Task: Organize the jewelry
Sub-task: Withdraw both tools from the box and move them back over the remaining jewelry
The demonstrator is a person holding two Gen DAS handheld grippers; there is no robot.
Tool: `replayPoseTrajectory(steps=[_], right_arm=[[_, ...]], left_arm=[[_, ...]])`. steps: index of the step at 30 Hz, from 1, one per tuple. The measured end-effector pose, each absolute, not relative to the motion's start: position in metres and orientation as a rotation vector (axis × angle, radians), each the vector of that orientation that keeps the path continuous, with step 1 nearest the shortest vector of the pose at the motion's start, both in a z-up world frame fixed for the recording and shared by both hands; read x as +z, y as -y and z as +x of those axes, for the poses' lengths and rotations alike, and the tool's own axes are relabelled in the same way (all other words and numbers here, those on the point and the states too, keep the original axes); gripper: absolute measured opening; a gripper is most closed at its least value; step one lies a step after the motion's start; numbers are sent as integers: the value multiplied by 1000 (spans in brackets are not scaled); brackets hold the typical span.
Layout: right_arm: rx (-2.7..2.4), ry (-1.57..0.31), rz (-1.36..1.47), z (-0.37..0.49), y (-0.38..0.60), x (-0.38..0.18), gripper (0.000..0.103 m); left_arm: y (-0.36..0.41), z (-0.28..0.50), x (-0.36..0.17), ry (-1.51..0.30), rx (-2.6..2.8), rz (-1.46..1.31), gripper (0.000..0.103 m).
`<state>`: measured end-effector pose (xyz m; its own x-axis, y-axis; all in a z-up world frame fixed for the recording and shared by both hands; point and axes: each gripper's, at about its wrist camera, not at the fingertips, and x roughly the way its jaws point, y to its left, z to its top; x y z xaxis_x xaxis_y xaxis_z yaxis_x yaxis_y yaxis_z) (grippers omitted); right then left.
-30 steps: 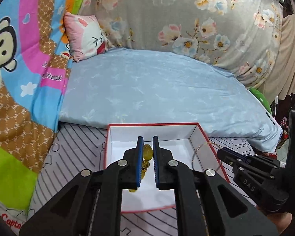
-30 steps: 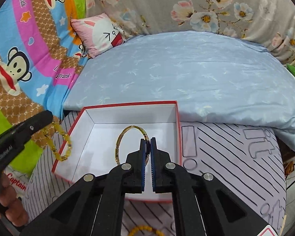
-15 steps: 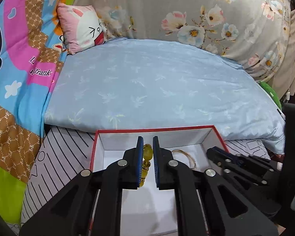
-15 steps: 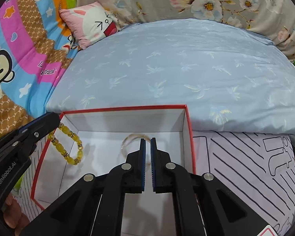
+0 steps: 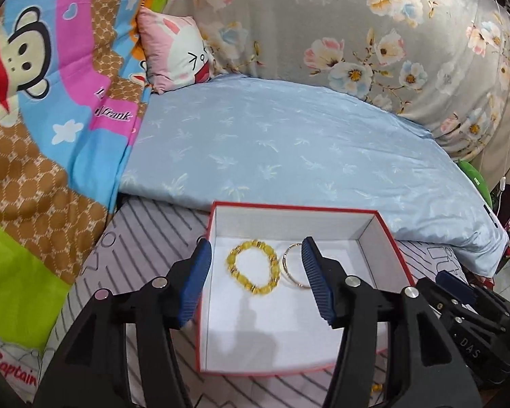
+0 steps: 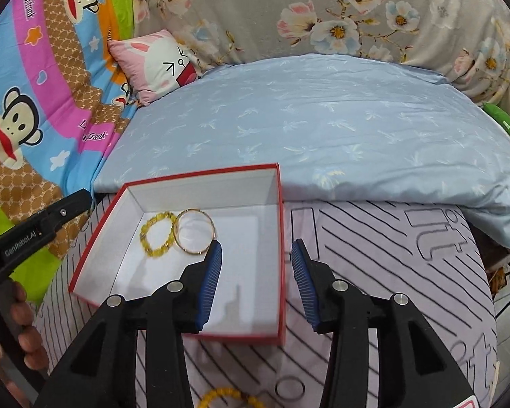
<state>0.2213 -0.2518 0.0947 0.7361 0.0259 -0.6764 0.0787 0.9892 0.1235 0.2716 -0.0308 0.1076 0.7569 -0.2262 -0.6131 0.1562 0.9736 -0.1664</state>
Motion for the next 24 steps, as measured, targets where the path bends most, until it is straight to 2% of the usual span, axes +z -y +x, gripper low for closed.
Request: replayPoseTrajectory(steps=[9,24], right_arm=[[-25,-761,154,153,251,84,43],[-11,-870,199,64,237,40,44]], left_arm=[[2,205,95,-710,-192,-131,52],[-28,117,34,-834,-139,-184,52]])
